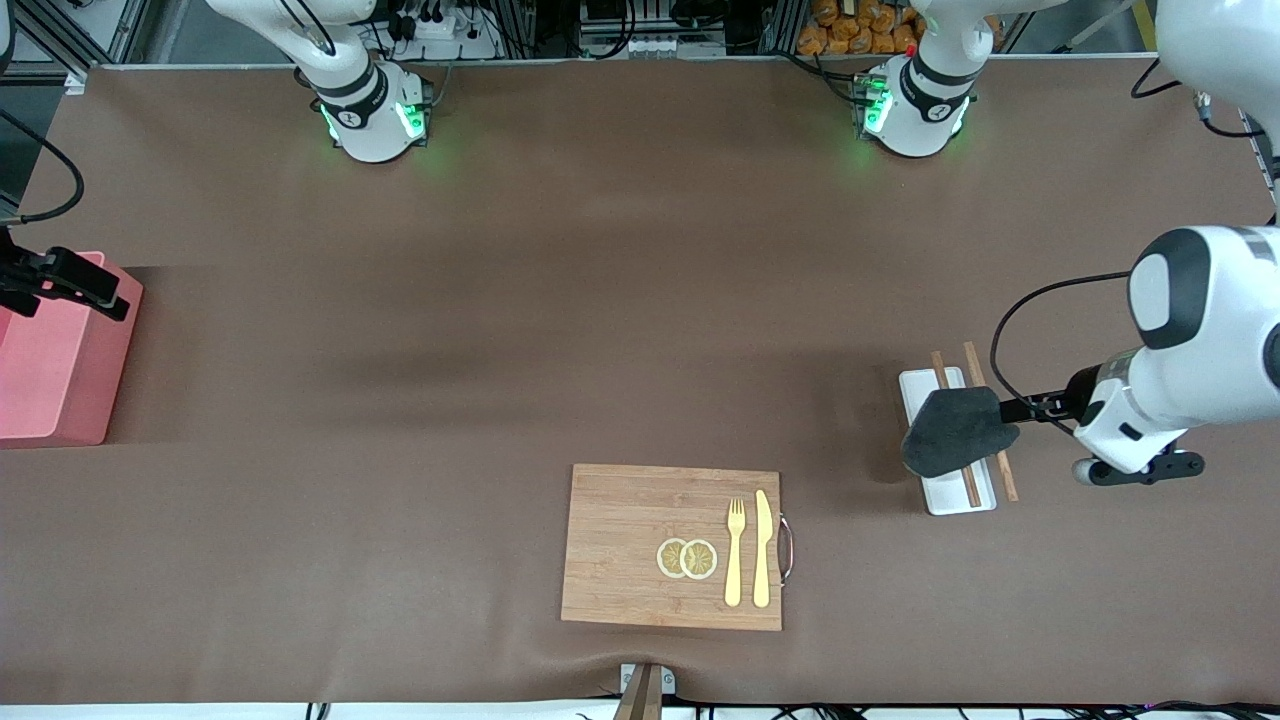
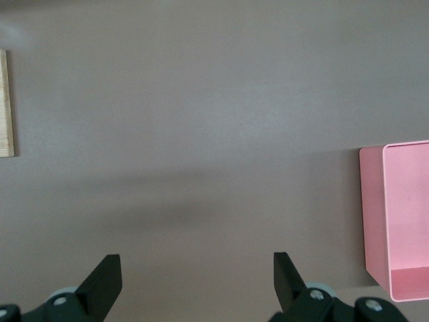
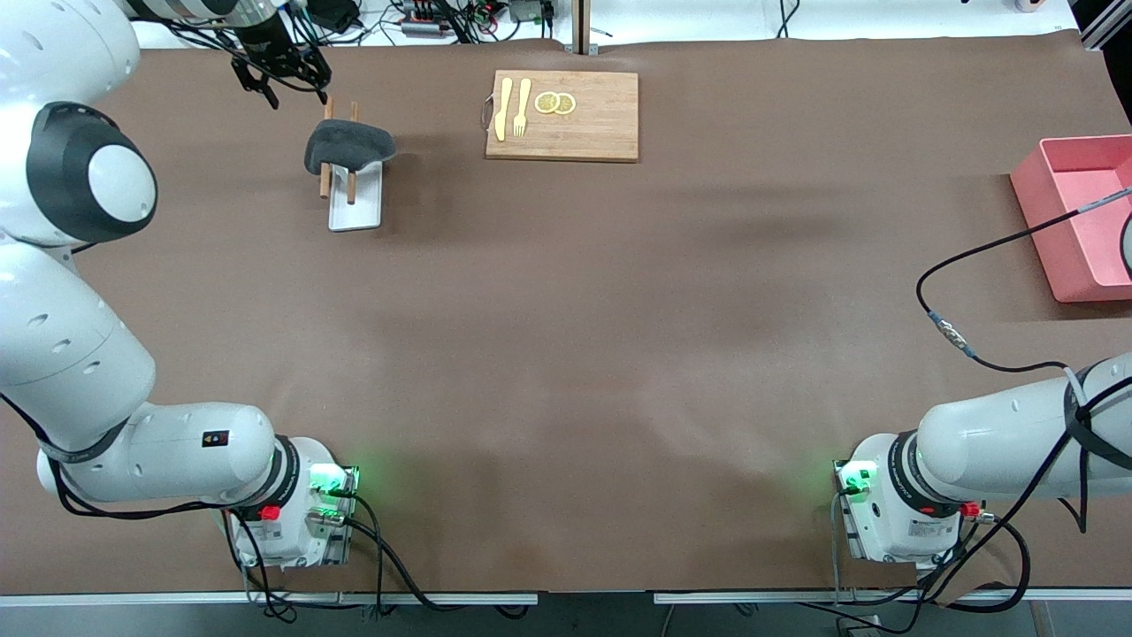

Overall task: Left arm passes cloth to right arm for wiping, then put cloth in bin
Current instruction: 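Lower the left gripper onto the grey cloth and close on it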

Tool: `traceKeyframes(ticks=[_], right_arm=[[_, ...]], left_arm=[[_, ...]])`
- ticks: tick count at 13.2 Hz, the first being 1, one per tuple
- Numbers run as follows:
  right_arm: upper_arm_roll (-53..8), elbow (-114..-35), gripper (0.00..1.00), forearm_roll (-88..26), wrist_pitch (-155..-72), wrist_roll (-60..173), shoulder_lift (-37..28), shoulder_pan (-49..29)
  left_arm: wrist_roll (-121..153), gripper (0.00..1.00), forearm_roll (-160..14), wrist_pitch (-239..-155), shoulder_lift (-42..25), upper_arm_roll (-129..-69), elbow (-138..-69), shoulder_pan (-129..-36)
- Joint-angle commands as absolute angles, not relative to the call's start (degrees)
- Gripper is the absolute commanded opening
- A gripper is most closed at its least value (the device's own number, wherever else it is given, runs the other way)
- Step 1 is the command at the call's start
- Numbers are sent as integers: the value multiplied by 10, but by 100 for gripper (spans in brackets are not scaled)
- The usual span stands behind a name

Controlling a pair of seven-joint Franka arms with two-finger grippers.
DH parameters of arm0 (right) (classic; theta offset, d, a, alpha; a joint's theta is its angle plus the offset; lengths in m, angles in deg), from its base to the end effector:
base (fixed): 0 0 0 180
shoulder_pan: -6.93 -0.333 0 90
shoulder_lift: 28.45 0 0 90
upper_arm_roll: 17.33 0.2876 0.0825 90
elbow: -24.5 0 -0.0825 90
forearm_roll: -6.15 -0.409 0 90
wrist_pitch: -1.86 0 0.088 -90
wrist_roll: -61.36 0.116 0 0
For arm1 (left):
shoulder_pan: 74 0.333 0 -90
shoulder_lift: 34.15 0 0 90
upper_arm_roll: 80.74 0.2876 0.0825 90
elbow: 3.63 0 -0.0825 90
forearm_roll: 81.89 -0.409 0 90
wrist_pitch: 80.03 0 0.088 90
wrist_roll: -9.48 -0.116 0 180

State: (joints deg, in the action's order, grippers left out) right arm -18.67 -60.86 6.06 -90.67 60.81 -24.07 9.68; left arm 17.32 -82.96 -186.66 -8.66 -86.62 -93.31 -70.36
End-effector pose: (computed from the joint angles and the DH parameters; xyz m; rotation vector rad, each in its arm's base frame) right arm 0.6049 -0.0426 0.5862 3.1370 -0.0968 0.0764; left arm 0.6731 -0.0181 0.3314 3.1150 0.1524 -0.2320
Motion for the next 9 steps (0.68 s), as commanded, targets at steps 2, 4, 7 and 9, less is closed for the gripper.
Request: traceKeyframes(ticks=[2, 4, 7, 9], right_arm=[[-180, -605, 100, 52, -902, 610, -241, 105], [-179, -606, 100, 51, -902, 608, -241, 108], [-179, -606, 100, 52, -902, 611, -240, 105], [-179, -606, 100, 52, -902, 610, -240, 108]], left_arm=[[184, 81, -837, -1875, -56, -867, -927, -704], [184, 76, -837, -1875, -47, -867, -928, -704], [184, 68, -836, -1875, -39, -867, -929, -702], [184, 63, -836, -1876, -36, -868, -928, -704]])
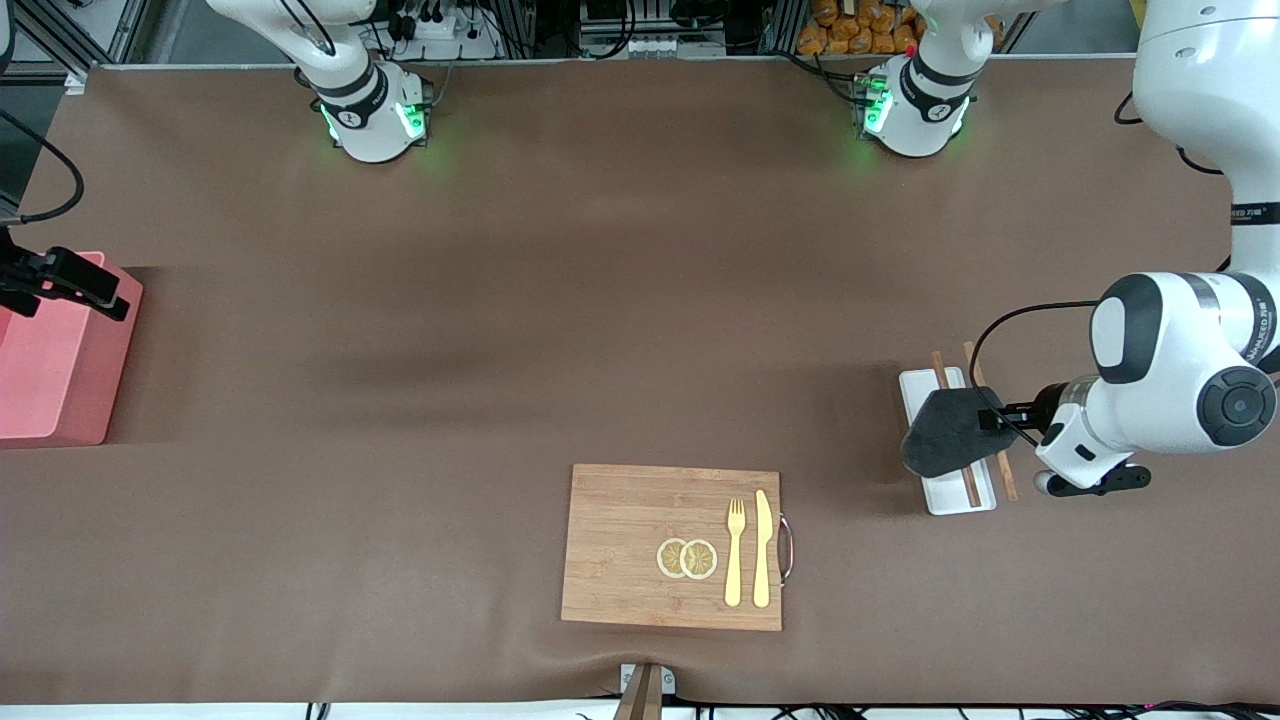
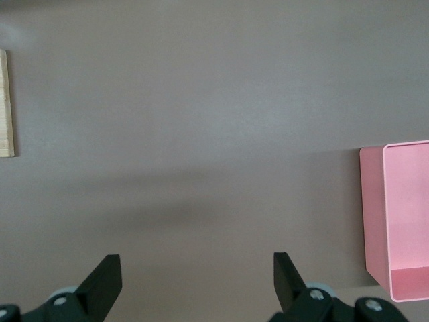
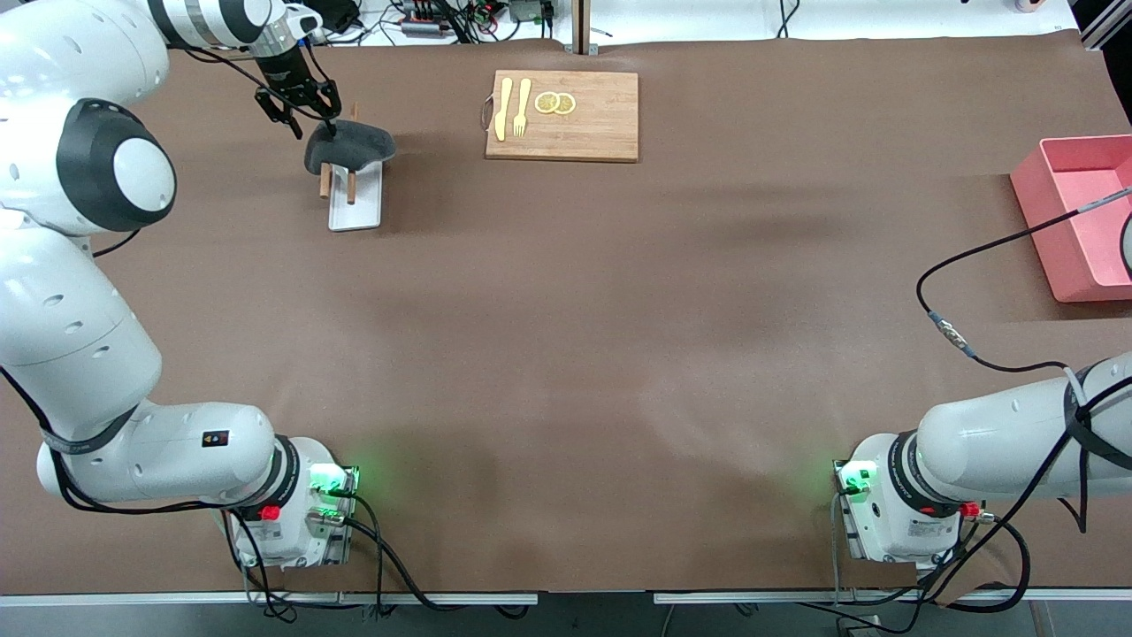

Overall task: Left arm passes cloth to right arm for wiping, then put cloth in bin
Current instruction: 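Lower the left gripper onto the grey cloth and close on it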

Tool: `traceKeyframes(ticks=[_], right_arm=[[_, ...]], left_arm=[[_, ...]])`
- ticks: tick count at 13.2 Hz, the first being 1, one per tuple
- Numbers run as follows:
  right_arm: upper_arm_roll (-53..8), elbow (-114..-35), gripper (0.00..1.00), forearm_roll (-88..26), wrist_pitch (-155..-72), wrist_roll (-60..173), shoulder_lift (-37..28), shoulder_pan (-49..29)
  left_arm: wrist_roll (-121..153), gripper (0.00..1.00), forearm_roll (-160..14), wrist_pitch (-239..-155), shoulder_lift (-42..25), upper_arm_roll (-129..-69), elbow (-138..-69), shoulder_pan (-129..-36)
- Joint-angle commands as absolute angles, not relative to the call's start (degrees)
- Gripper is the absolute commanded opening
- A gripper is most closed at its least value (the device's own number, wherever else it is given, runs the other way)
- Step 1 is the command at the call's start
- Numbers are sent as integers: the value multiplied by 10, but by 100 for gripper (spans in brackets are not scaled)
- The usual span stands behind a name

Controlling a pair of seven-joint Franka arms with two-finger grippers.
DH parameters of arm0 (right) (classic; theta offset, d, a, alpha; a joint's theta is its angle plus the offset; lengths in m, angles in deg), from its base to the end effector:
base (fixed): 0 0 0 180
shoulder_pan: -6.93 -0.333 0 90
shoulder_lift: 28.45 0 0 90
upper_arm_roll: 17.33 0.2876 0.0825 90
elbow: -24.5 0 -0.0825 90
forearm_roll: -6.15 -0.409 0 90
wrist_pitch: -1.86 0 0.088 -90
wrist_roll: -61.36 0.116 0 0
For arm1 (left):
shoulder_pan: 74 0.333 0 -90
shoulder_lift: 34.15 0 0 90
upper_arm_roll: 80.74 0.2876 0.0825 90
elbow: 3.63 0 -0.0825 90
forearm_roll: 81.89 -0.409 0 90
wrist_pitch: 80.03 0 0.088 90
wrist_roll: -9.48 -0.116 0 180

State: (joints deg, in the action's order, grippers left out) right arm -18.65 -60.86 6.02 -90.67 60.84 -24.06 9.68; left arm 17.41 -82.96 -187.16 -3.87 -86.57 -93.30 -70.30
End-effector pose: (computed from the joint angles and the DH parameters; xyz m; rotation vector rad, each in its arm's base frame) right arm 0.6049 -0.0423 0.5861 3.1377 -0.0971 0.0762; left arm 0.6718 -0.0170 0.2759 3.1023 0.1581 -0.3482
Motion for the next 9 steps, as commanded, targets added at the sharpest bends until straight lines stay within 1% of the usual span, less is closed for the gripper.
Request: traceKeyframes(ticks=[1, 2, 3, 6, 8, 9], right_arm=[[-179, -606, 100, 52, -902, 609, -238, 108], [-179, -606, 100, 51, -902, 610, -237, 107], [-179, -606, 100, 52, -902, 610, -238, 107], [-179, -608, 100, 52, -902, 609, -237, 108], [-179, -608, 100, 51, -902, 609, -237, 108], [-179, -608, 100, 51, -902, 609, -237, 108]], left_arm=[[184, 60, -836, -1875, -36, -868, -928, -705], [184, 56, -836, -1875, -36, -868, -928, -706], [184, 54, -836, -1876, -35, -868, -928, -706], [184, 54, -836, -1879, -29, -868, -927, -707], [184, 50, -836, -1881, -27, -868, -927, -707], [184, 46, -836, -1881, -27, -868, -927, -707]])
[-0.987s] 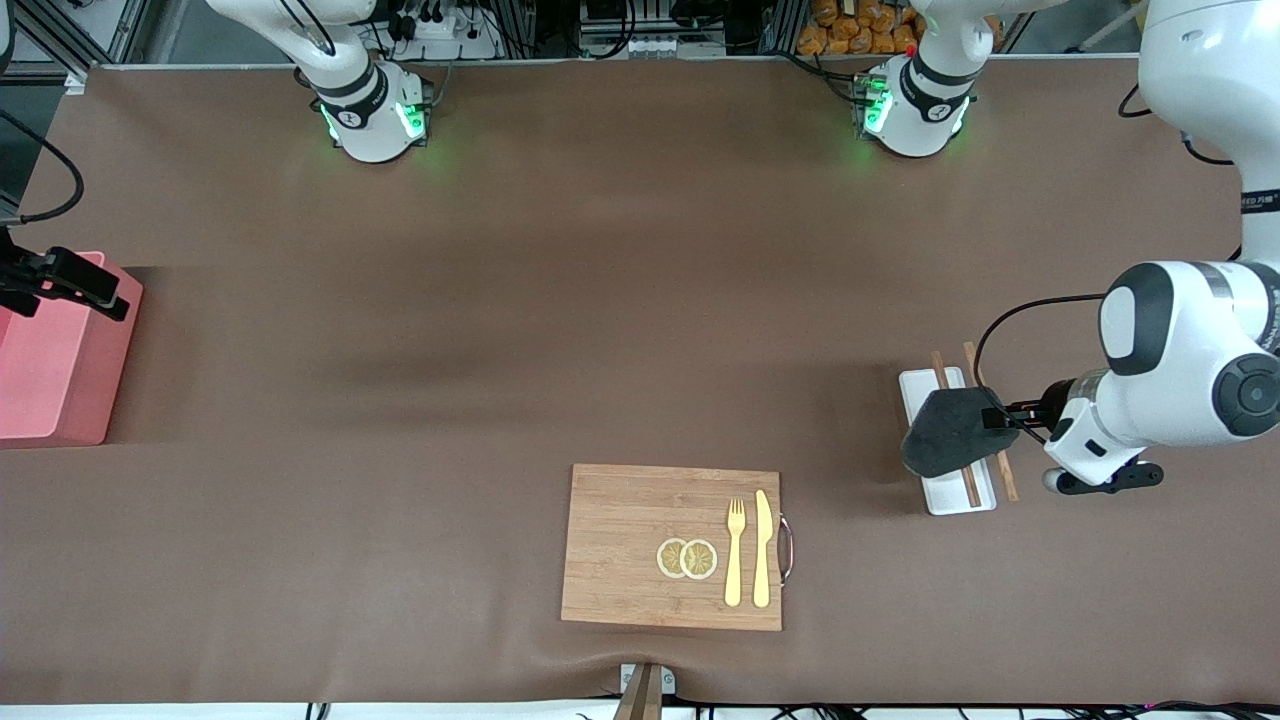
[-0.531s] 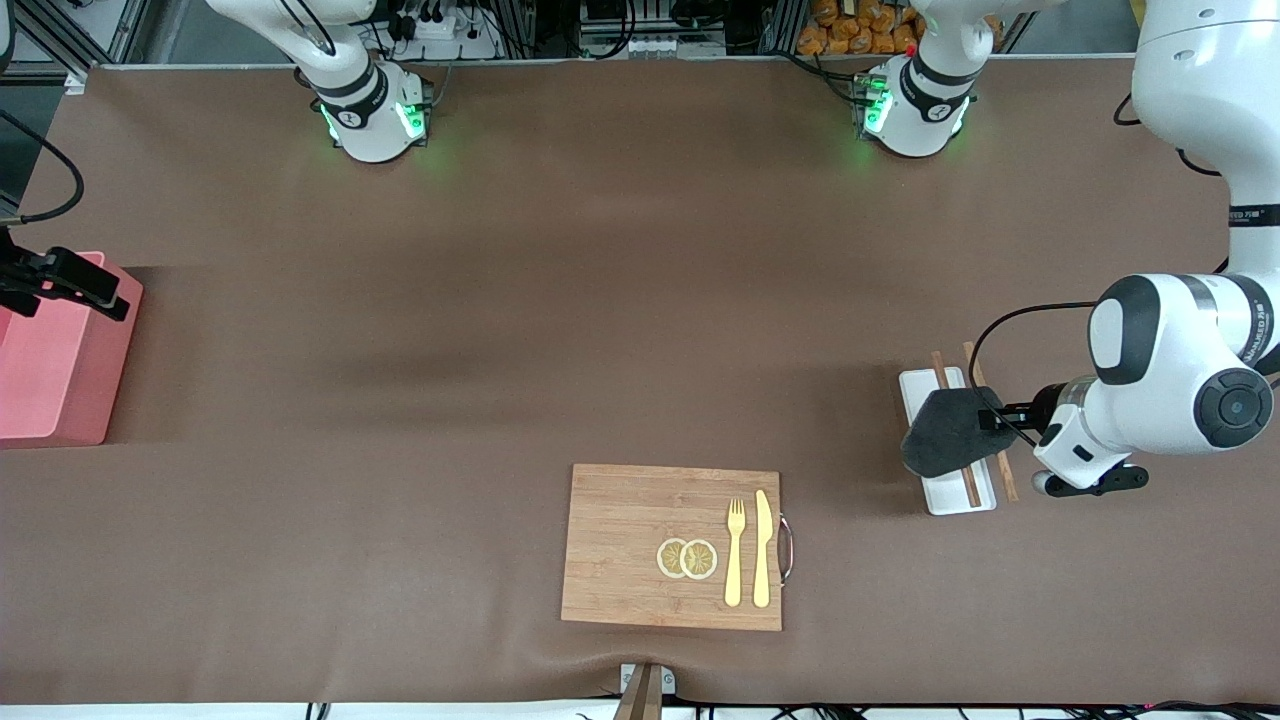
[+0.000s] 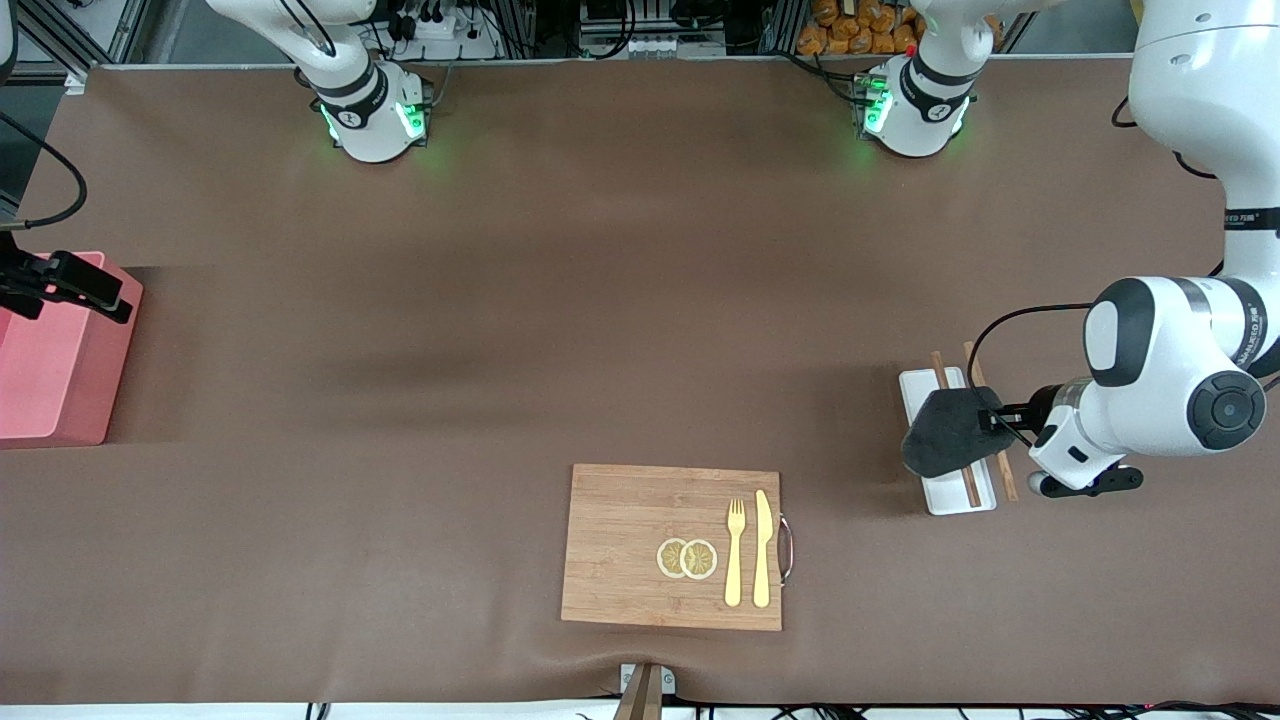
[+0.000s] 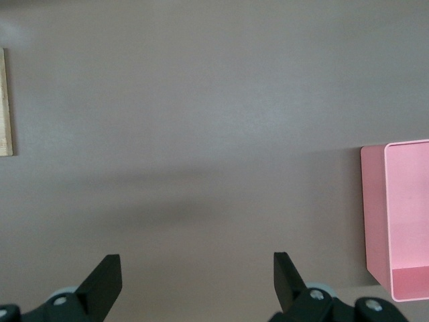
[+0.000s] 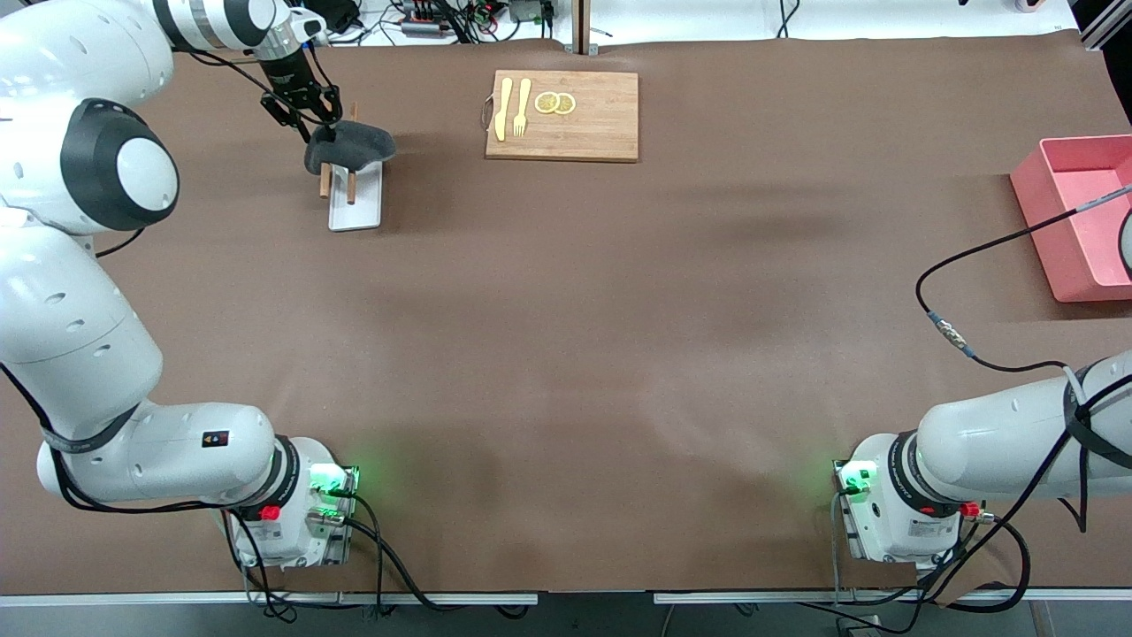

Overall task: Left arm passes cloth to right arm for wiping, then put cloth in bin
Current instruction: 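Lower the left gripper onto the grey cloth and close on it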

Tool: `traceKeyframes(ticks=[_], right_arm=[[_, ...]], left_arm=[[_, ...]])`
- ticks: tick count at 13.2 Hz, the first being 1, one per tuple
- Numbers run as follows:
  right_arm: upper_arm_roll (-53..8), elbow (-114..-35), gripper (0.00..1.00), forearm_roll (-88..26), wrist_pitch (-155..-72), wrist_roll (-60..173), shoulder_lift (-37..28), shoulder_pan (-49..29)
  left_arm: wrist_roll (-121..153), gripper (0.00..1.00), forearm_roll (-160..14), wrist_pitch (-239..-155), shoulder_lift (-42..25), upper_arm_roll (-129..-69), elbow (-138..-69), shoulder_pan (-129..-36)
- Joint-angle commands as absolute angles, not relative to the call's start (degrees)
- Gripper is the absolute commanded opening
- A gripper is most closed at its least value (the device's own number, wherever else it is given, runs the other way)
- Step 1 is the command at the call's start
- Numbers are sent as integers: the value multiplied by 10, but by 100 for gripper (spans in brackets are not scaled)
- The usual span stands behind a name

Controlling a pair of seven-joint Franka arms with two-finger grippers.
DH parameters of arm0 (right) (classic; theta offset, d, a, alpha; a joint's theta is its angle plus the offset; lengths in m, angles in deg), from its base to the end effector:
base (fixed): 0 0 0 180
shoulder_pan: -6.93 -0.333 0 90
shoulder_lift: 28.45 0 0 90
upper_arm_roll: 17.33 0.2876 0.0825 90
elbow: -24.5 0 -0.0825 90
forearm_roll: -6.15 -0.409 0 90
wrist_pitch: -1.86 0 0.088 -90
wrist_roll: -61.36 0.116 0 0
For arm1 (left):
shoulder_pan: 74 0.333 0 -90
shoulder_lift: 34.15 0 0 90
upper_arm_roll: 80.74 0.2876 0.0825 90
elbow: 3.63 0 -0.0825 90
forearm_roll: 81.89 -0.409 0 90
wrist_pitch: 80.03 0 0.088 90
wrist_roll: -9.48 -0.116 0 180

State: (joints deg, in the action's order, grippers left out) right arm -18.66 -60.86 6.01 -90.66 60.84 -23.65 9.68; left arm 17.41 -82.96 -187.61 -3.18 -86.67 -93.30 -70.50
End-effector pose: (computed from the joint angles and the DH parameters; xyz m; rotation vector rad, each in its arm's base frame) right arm 0.6067 -0.0425 0.5818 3.1383 -0.0974 0.0647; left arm 0.6720 -0.0205 0.2684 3.1007 0.1505 -0.3547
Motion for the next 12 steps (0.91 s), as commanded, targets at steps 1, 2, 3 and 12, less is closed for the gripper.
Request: traceKeyframes(ticks=[1, 2, 3, 12], right_arm=[[-179, -608, 100, 52, -902, 609, -237, 108], [-179, -608, 100, 52, -902, 609, -237, 108], [-179, -608, 100, 51, -902, 610, -237, 108], [-180, -609, 100, 52, -900, 607, -237, 113]], left_arm=[[184, 43, -835, -1881, -27, -868, -927, -707], [184, 41, -835, -1881, -27, -868, -927, -707], [184, 39, -835, -1881, -27, -868, -927, -707], [184, 16, -835, -1880, -23, -869, -927, -711]])
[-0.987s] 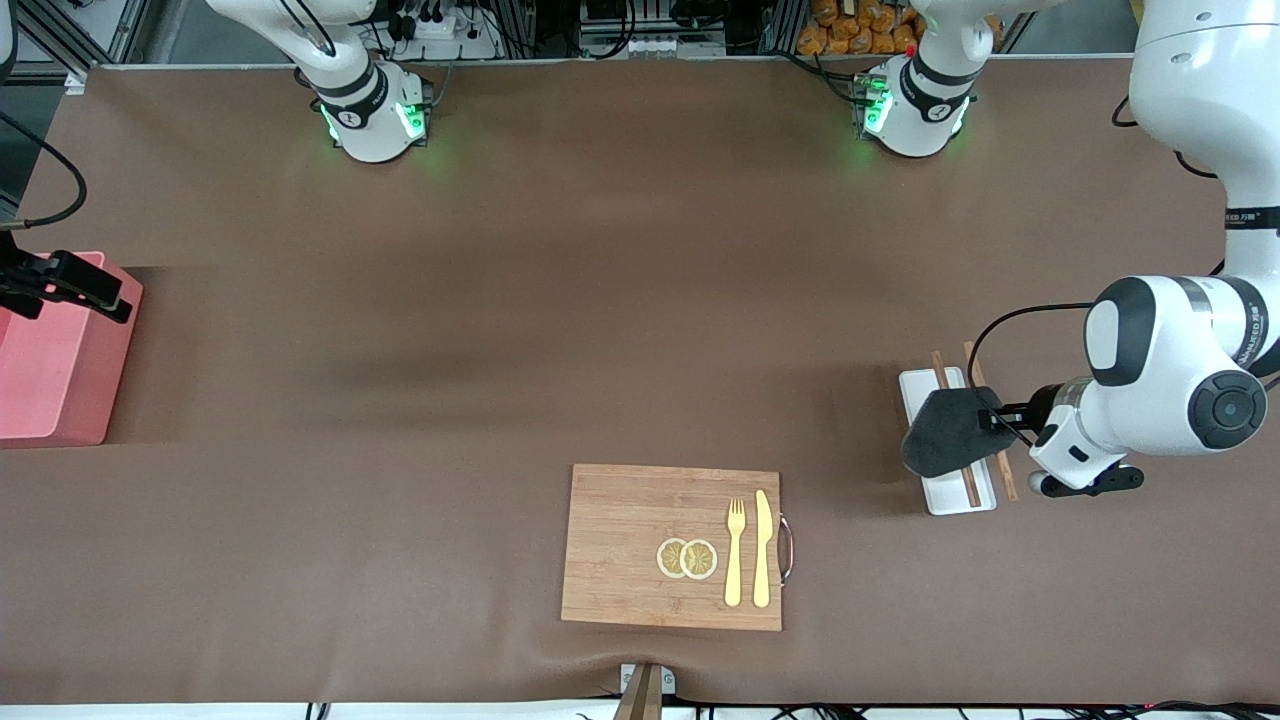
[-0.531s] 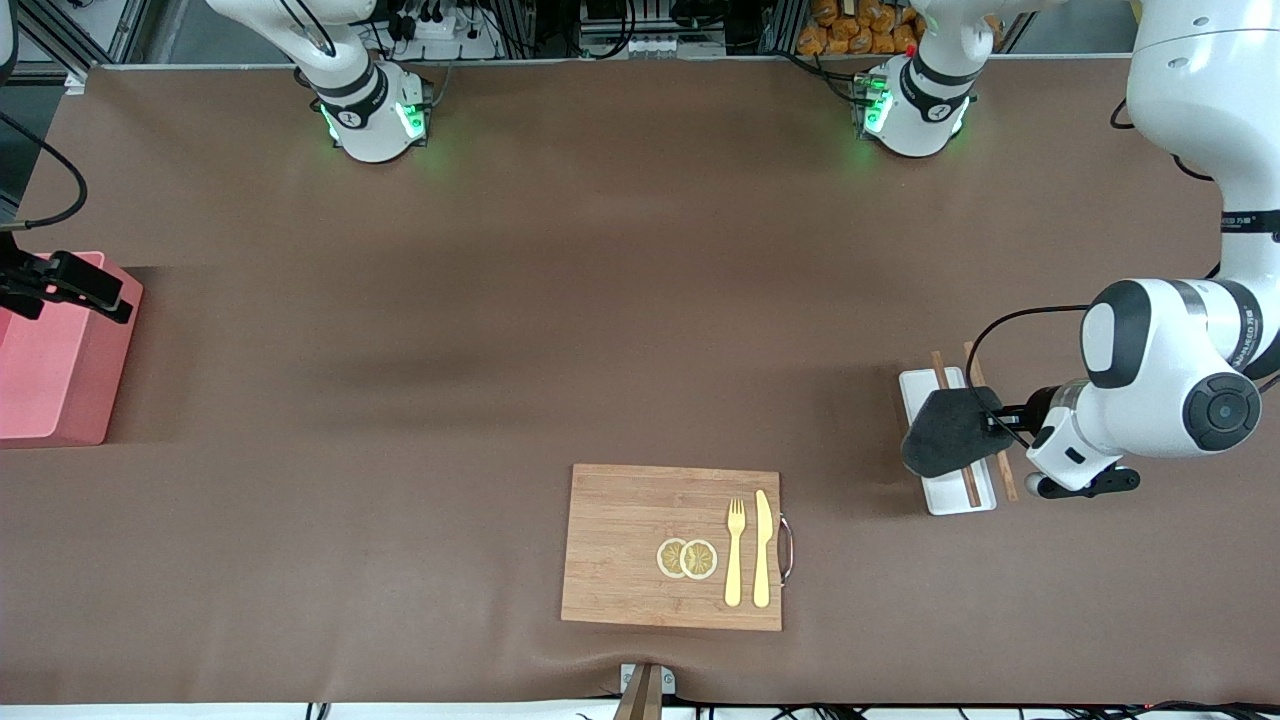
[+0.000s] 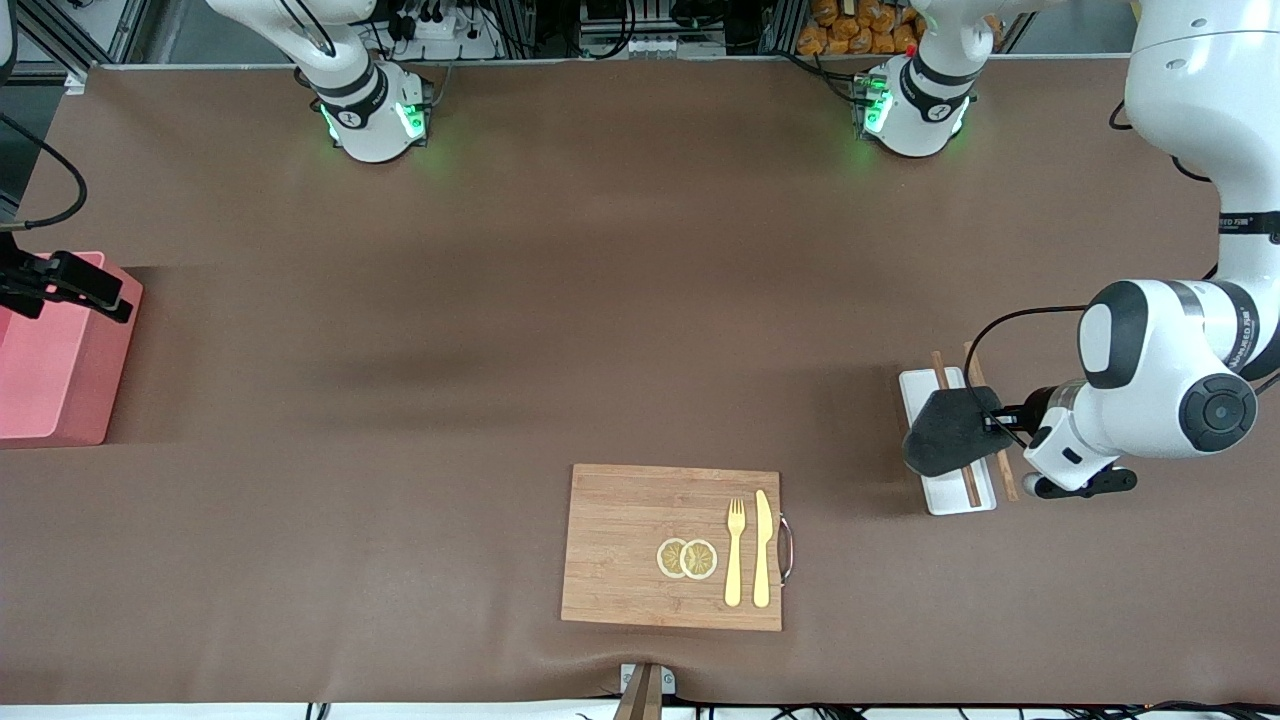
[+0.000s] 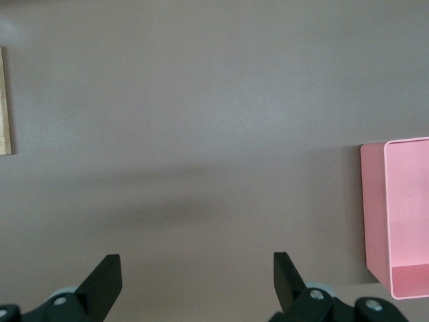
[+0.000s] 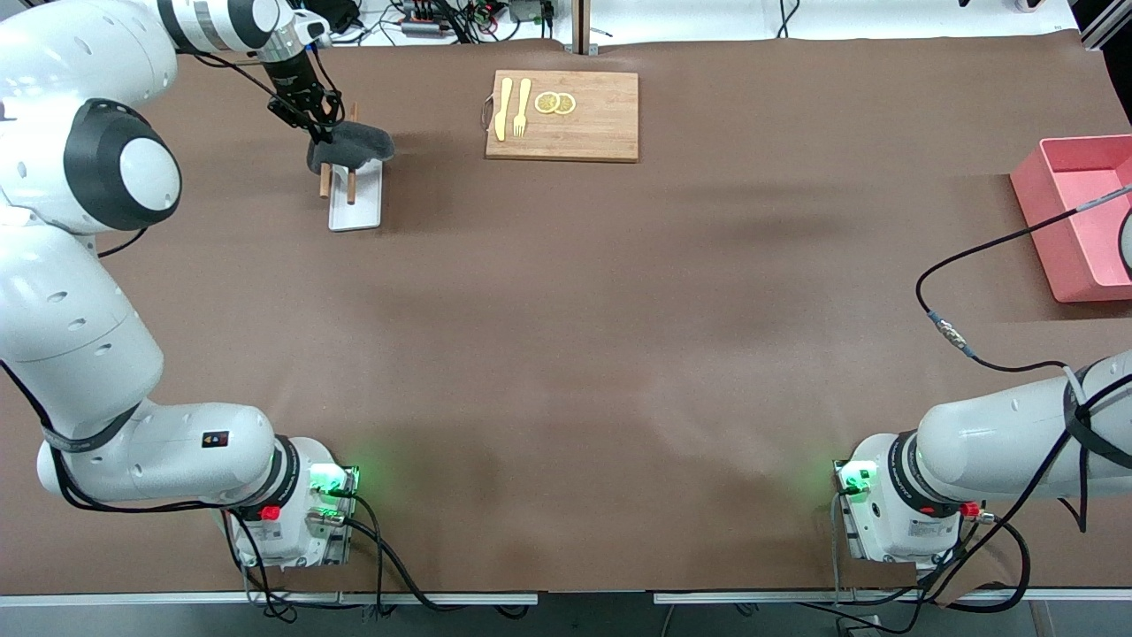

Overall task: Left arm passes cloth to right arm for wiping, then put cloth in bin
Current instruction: 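Lower the left gripper onto the grey cloth and close on it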

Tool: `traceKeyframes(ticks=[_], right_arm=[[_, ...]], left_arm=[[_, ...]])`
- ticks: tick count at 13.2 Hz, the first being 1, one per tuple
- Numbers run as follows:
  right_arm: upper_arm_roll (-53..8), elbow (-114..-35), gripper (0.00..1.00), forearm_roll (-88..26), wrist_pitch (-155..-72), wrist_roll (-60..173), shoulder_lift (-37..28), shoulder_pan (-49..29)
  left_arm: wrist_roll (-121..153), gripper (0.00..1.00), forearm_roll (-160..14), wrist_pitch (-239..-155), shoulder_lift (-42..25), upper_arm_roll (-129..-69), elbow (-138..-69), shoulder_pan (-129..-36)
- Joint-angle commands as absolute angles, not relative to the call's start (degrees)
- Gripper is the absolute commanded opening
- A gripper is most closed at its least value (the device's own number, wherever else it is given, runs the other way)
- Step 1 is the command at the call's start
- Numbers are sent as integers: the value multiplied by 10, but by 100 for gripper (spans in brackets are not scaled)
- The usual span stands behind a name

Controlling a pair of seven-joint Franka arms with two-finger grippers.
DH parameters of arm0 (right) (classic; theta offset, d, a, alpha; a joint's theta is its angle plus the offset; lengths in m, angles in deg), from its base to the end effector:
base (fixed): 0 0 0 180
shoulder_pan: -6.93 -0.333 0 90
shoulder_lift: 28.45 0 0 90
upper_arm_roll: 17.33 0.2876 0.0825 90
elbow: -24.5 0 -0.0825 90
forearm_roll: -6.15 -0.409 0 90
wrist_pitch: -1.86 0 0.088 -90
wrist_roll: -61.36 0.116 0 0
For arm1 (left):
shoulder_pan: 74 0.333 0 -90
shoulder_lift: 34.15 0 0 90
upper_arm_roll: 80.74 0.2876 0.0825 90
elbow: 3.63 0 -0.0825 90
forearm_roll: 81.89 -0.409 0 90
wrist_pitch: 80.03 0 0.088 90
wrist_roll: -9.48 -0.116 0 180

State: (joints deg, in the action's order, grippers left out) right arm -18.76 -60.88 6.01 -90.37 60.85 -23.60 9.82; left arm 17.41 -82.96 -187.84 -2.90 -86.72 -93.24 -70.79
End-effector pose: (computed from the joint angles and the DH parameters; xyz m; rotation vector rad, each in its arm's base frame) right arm 0.6062 -0.0449 0.5806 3.1382 -0.1043 0.0548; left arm 0.6724 -0.0245 0.2659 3.1009 0.1416 -0.3545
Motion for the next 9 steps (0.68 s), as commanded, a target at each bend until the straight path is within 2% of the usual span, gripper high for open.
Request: traceKeyframes(ticks=[1, 2, 3, 9], right_arm=[[-179, -609, 100, 51, -900, 607, -237, 114], [-180, -609, 100, 52, -900, 607, -236, 114], [-180, -609, 100, 52, -899, 607, -236, 115], [-180, -610, 100, 52, -896, 610, -236, 114]], left_arm=[[184, 9, -835, -1880, -23, -869, -927, -711], [184, 1, -835, -1881, -23, -869, -927, -711], [183, 0, -835, -1880, -24, -869, -926, -711], [184, 0, -835, -1873, -41, -877, -924, -711]])
